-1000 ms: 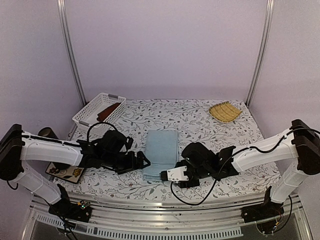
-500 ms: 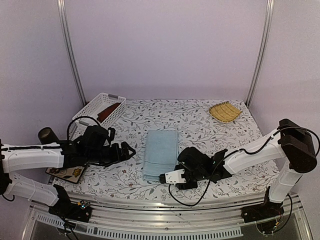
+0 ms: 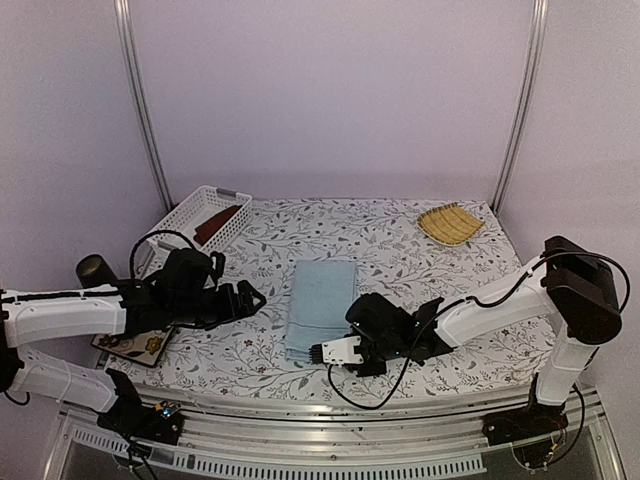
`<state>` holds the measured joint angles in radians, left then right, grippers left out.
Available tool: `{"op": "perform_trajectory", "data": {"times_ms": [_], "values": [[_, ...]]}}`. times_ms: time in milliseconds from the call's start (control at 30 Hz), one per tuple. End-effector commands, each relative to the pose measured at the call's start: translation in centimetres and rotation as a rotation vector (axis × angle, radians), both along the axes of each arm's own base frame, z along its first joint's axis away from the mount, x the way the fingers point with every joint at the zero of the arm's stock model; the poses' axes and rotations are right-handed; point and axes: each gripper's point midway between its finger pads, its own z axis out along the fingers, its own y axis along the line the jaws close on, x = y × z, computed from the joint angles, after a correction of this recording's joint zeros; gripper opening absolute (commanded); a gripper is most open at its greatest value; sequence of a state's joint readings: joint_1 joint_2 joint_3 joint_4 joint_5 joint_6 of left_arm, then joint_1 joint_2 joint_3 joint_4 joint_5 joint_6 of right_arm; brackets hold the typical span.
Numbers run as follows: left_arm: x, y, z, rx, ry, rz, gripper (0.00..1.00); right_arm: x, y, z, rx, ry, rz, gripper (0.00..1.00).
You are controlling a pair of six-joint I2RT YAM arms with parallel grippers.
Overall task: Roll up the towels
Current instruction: Pick up the towel from the center of the board.
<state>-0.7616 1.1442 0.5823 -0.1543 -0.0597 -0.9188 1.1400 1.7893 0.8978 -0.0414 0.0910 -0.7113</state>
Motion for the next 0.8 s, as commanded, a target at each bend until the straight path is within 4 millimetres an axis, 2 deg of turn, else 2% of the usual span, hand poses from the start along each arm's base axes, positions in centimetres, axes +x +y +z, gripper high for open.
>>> {"op": "perform_trajectory", "data": {"times_ms": [0, 167, 200, 333, 600, 767], "values": [[0.6, 0.4, 1.0, 0.004, -0.041, -0.002, 0.97, -0.8, -0.7, -2.3, -0.069, 0.069, -0.029, 0.24], [0.8, 0.6, 1.3, 0.016, -0.067, -0.022, 0.97, -0.5, -0.7, -3.0, -0.078, 0.088, -0.068, 0.20], [0.9, 0.6, 1.5, 0.018, -0.080, -0.030, 0.97, -0.7, -0.6, -3.1, -0.079, 0.103, -0.066, 0.15], [1.2, 0.6, 2.4, 0.038, -0.144, -0.065, 0.97, -1.3, -0.3, -3.4, -0.092, 0.195, -0.077, 0.05], [1.4, 0.2, 4.0, 0.062, -0.306, -0.158, 0.97, -1.6, 0.3, -0.6, -0.048, 0.359, -0.094, 0.02], [1.1, -0.7, 4.6, 0.075, -0.406, -0.259, 0.97, -2.4, 0.4, 1.3, -0.003, 0.487, -0.068, 0.02]]}}
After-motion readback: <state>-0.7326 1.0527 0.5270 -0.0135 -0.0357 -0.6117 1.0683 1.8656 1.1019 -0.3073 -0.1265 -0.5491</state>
